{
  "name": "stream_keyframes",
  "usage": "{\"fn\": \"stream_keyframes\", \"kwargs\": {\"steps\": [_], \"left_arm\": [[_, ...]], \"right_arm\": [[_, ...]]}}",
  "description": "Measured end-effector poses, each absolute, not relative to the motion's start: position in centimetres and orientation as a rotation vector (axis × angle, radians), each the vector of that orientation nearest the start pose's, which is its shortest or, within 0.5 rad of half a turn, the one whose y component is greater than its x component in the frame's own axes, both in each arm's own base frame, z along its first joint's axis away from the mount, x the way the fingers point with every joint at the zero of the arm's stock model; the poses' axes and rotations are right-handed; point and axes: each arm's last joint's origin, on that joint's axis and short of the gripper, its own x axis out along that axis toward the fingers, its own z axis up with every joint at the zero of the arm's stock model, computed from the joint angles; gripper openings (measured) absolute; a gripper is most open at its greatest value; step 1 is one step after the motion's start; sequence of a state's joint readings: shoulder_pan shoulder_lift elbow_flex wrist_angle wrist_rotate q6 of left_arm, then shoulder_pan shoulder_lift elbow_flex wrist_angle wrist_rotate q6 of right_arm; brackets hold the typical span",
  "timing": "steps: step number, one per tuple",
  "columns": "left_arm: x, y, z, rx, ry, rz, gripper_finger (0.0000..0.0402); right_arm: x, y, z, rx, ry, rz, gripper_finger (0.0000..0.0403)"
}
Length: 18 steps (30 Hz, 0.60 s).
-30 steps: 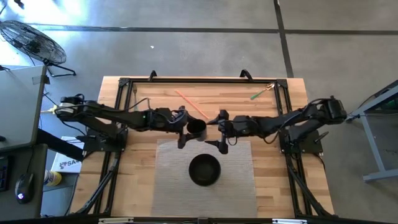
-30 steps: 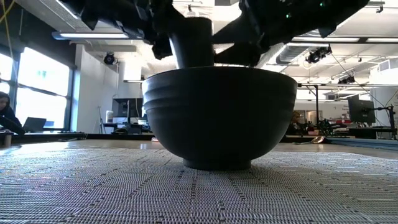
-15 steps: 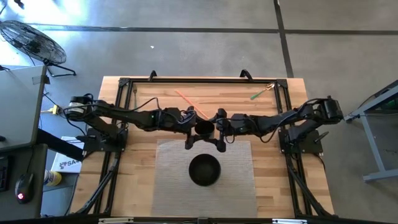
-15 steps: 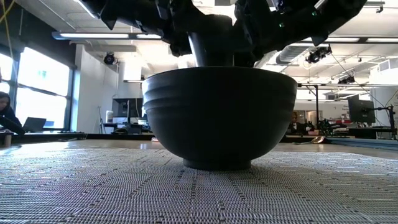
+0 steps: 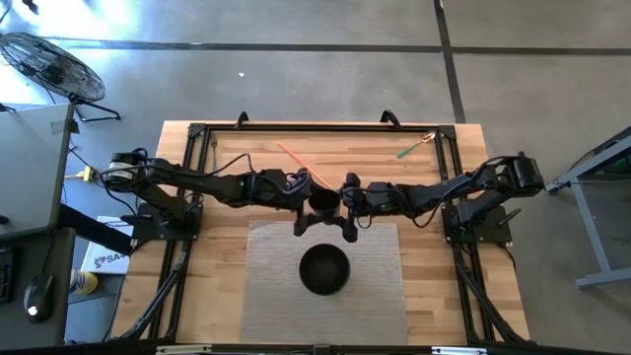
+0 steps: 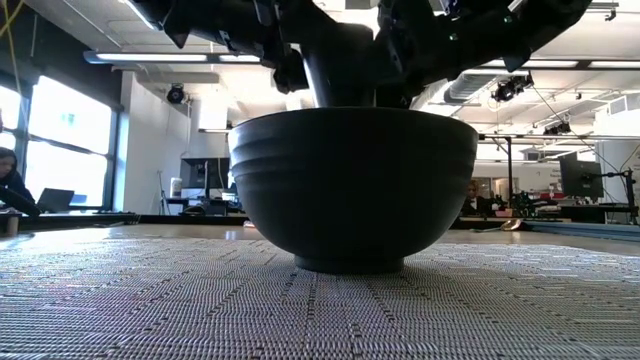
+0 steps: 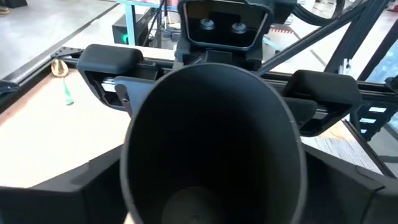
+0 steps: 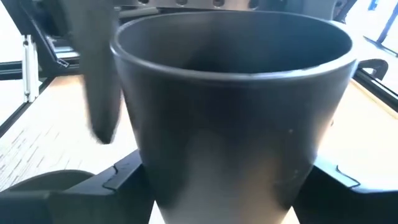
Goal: Pick & Place Utensil
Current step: Put the black cup on the table mat
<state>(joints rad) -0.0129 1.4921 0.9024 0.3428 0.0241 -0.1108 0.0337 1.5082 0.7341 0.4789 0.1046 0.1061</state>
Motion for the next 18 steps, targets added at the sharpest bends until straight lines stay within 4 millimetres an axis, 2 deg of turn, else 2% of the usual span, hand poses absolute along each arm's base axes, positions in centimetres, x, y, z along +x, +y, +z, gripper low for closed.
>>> {"fn": "stream_keyframes", "kwargs": {"steps": [2,8,13,18], "left_arm": [[33.0,-0.5,25.7,-0.113,0.249,-0.026,0.0392],[31.9,-0.6,27.1,-0.131,0.244,-0.07,0.0375],[30.0,-0.7,28.4,-0.142,0.286,-0.116,0.0374],[28.5,-0.9,28.6,-0.143,0.378,-0.137,0.0374]], "right_arm": [[31.3,0.7,21.1,0.086,0.289,-0.088,0.028],[31.1,1.5,21.3,0.066,0.294,-0.108,0.0285],[29.9,2.5,22.0,0.028,0.328,-0.153,0.0285],[28.5,3.7,22.7,0.012,0.366,-0.233,0.0286]]}}
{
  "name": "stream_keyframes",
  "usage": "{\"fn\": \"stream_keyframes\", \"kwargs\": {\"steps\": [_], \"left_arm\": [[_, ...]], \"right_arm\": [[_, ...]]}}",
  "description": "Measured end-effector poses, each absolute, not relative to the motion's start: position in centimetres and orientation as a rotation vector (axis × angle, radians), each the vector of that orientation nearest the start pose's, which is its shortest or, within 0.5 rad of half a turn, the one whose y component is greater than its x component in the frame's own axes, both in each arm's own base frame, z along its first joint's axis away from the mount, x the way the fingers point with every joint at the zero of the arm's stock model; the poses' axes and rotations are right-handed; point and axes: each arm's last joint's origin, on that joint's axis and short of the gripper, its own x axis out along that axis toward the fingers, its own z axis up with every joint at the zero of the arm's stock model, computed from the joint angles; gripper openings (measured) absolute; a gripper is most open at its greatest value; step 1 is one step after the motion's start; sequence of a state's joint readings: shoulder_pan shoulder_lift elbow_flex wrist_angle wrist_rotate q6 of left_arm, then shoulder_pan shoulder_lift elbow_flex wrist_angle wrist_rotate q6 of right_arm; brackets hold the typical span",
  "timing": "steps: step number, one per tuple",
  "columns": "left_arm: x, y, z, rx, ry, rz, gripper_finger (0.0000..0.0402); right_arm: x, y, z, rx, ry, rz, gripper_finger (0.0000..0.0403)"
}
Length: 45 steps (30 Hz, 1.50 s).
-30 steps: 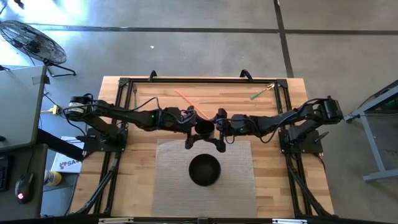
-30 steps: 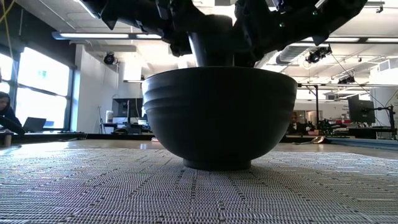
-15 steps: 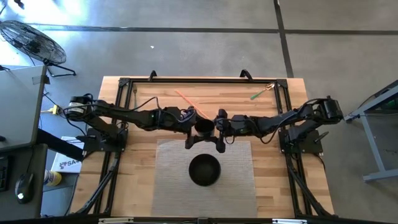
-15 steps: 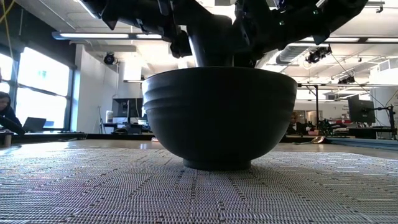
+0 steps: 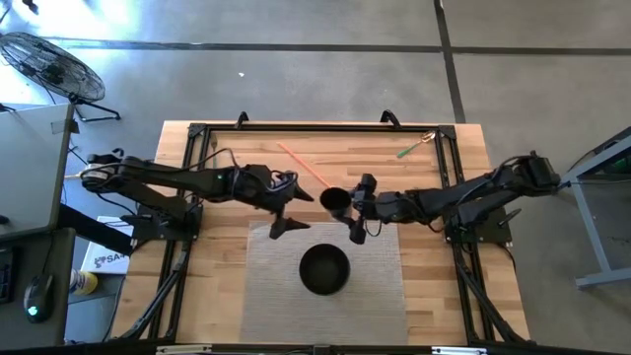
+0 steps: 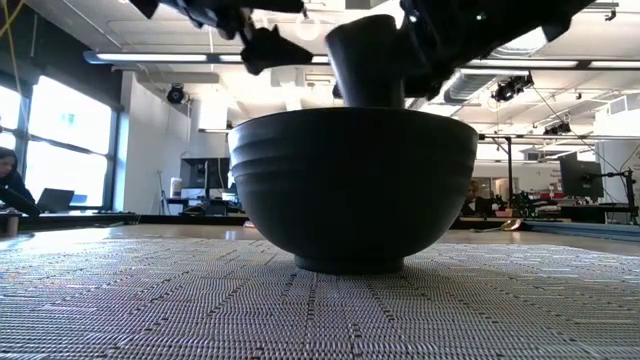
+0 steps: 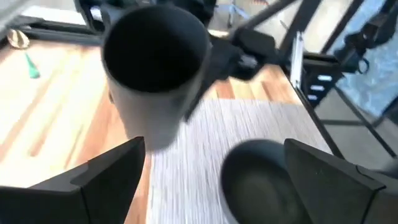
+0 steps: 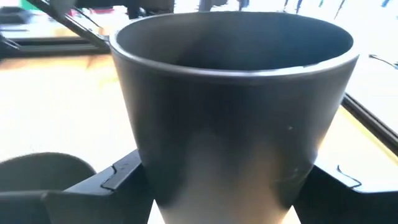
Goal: Pick & Place Utensil
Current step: Put the black cup on the table mat
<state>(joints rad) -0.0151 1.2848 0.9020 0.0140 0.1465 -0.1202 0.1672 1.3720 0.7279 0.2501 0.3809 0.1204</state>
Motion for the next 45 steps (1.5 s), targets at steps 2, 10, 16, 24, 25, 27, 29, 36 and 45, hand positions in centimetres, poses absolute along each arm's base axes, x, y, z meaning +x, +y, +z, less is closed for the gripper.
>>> {"fn": "stream_keyframes", "kwargs": {"steps": [2,10,16,24,25,27,29,36,45], "left_arm": [[28.0,-0.9,28.5,-0.151,0.421,-0.155,0.0374],[27.6,-0.9,27.8,-0.174,0.508,-0.151,0.0374],[27.7,-0.6,27.8,-0.176,0.495,-0.051,0.0374],[27.9,-0.3,27.8,-0.202,0.475,0.074,0.0374],[27.9,-0.3,27.8,-0.202,0.476,0.074,0.0374],[27.9,-0.3,27.8,-0.202,0.474,0.074,0.0374],[27.9,-0.2,27.8,-0.2,0.471,0.082,0.0374],[28.2,-0.2,28.3,-0.193,0.41,0.105,0.0374],[29.5,-0.3,27.6,-0.189,0.378,0.082,0.0374]], "right_arm": [[27.7,4.5,22.5,0.025,0.368,-0.237,0.0286],[22.5,7.1,20.0,0.082,0.366,-0.235,0.0286],[18.9,8.1,18.3,0.112,0.347,-0.221,0.0287],[16.3,8.0,14.6,0.14,0.31,-0.194,0.0287],[16.1,8.0,14.4,0.139,0.305,-0.183,0.0287],[15.6,8.0,14.0,0.13,0.292,-0.163,0.0287],[15.2,7.9,13.5,0.122,0.292,-0.151,0.0287],[14.5,7.1,12.5,0.154,0.279,-0.18,0.0287],[14.9,6.6,12.7,0.122,0.273,-0.191,0.0296]]}}
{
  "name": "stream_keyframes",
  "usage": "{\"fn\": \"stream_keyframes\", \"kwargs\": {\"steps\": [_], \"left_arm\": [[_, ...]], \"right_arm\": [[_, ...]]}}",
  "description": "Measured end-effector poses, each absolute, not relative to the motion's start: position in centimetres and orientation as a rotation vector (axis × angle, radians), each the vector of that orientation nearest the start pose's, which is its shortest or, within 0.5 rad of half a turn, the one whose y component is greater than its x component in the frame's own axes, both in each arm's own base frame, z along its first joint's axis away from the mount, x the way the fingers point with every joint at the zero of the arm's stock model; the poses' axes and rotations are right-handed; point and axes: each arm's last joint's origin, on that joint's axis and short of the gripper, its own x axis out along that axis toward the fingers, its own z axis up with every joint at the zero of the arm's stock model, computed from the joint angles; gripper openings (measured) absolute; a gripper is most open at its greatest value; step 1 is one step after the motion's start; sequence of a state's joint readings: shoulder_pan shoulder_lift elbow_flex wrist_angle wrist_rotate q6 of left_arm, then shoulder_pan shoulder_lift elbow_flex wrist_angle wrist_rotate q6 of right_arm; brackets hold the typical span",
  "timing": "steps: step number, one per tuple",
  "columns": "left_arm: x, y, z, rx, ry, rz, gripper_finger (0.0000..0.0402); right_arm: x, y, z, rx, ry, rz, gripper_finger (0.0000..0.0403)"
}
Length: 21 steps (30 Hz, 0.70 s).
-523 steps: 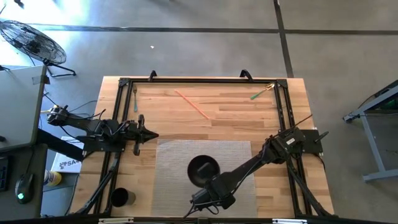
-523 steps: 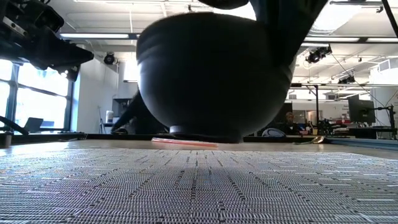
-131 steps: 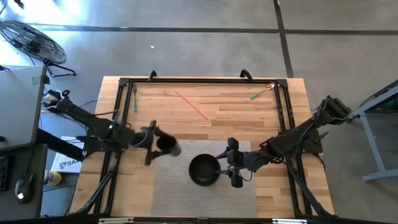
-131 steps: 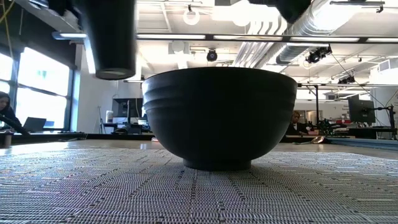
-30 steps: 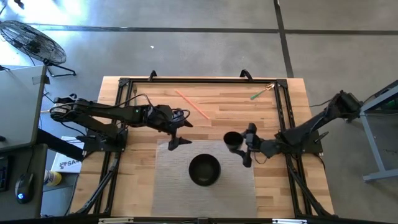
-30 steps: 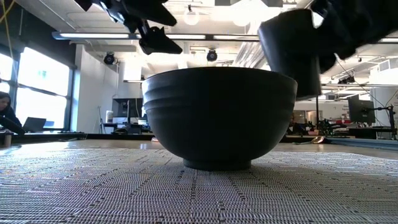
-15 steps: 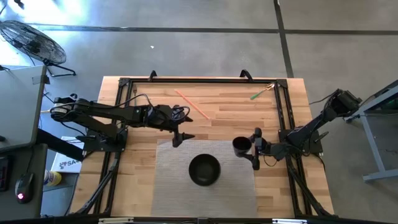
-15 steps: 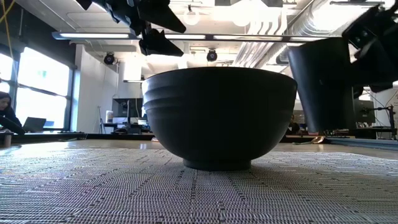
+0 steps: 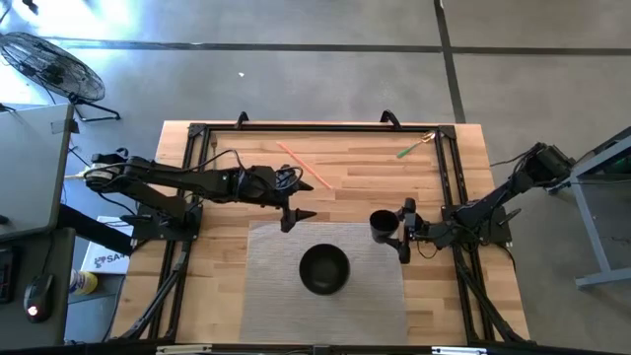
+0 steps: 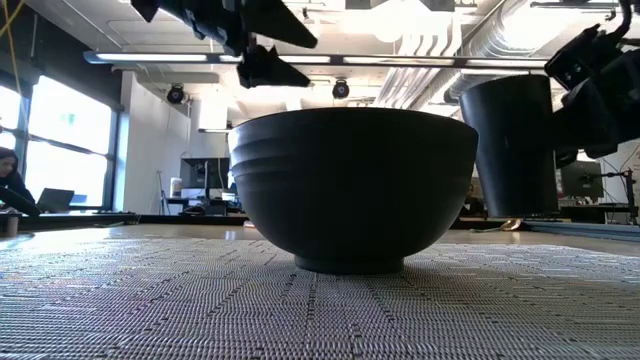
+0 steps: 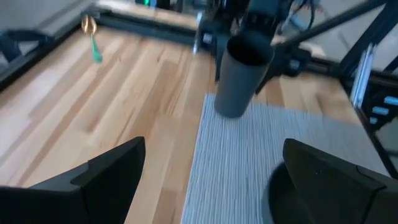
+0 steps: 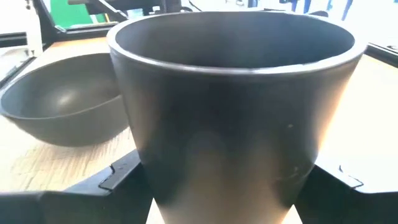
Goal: Pick & Place Utensil
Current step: Put the black cup on the table mat
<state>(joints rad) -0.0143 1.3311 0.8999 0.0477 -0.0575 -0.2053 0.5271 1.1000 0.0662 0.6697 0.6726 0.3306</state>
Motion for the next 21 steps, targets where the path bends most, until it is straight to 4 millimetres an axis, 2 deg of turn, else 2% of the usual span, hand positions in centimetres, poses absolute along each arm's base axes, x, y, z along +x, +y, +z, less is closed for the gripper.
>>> {"fn": "stream_keyframes", "kwargs": {"steps": [5,11,21], "left_arm": [[30.3,-1.1,27.3,-0.157,0.342,0.032,0.0374],[30.3,-2.3,27.3,-0.136,0.338,-0.013,0.0374],[30.3,-2.6,27.3,-0.139,0.34,-0.026,0.0374]], "right_arm": [[14.9,6.5,12.6,0.119,0.279,-0.199,0.0311],[15.0,6.6,11.8,0.122,0.317,-0.205,0.0313],[15.4,6.8,11.4,0.125,0.317,-0.19,0.0314]]}}
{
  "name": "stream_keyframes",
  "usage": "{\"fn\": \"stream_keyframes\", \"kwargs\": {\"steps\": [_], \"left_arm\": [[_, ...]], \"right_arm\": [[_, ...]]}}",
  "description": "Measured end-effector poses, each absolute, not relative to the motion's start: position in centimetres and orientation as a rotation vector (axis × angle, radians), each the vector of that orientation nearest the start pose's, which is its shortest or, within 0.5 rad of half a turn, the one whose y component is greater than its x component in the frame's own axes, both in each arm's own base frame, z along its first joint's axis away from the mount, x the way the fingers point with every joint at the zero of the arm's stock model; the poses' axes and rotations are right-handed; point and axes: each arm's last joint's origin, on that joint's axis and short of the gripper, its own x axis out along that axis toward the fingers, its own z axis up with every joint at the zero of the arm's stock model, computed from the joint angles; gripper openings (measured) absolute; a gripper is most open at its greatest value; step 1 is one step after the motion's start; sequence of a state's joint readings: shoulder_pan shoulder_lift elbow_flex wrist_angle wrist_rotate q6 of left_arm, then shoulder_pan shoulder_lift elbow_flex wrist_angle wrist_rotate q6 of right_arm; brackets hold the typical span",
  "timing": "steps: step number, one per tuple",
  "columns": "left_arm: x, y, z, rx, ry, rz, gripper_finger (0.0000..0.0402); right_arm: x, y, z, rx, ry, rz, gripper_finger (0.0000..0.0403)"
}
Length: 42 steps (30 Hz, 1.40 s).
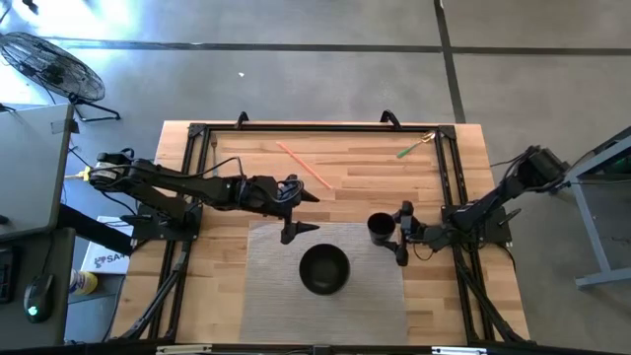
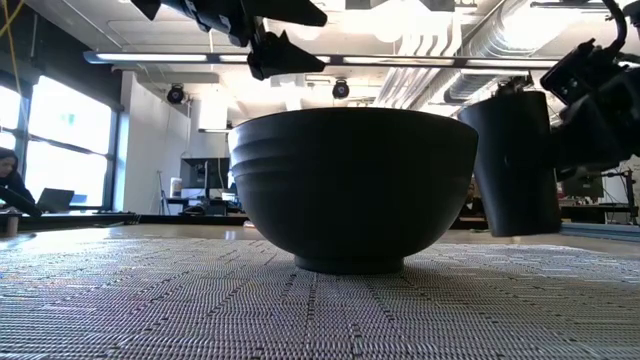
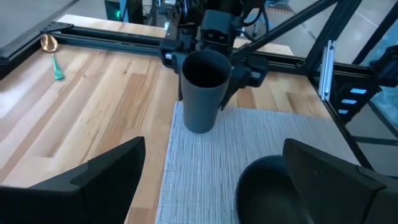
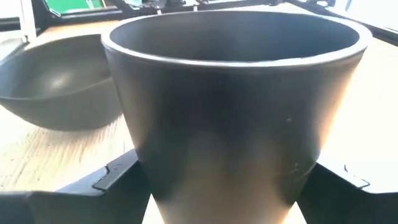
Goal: Pick & Place Utensil
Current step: Put the black cup on the table mat, then adjust the black bowl on the table mat
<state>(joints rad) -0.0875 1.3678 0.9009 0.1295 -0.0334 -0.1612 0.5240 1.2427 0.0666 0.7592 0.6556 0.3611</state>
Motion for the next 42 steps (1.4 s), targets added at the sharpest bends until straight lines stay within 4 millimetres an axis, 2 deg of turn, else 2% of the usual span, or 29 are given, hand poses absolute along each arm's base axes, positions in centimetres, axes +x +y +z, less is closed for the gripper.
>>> {"fn": "stream_keyframes", "kwargs": {"steps": [8,17,23,30,37,42], "left_arm": [[30.5,-2.6,27.0,-0.153,0.356,-0.041,0.0374],[30.9,-3.0,26.3,-0.181,0.387,-0.14,0.0374],[30.8,-3.1,26.0,-0.184,0.416,-0.168,0.0374],[30.8,-3.6,25.9,-0.142,0.42,-0.195,0.0374],[30.5,-5.5,25.8,-0.098,0.427,-0.262,0.0374],[29.8,-6.9,25.2,-0.109,0.51,-0.297,0.0374]], "right_arm": [[15.6,7.0,11.1,0.141,0.316,-0.168,0.0316],[16.2,7.6,11.3,0.149,0.371,-0.118,0.0362],[17.1,8.2,11.5,0.151,0.498,-0.102,0.0369],[17.8,9.0,12.3,0.163,0.764,-0.111,0.037],[18.2,9.5,13.8,0.157,0.921,-0.099,0.037],[17.5,9.4,15.1,0.149,1.009,-0.126,0.037]]}}
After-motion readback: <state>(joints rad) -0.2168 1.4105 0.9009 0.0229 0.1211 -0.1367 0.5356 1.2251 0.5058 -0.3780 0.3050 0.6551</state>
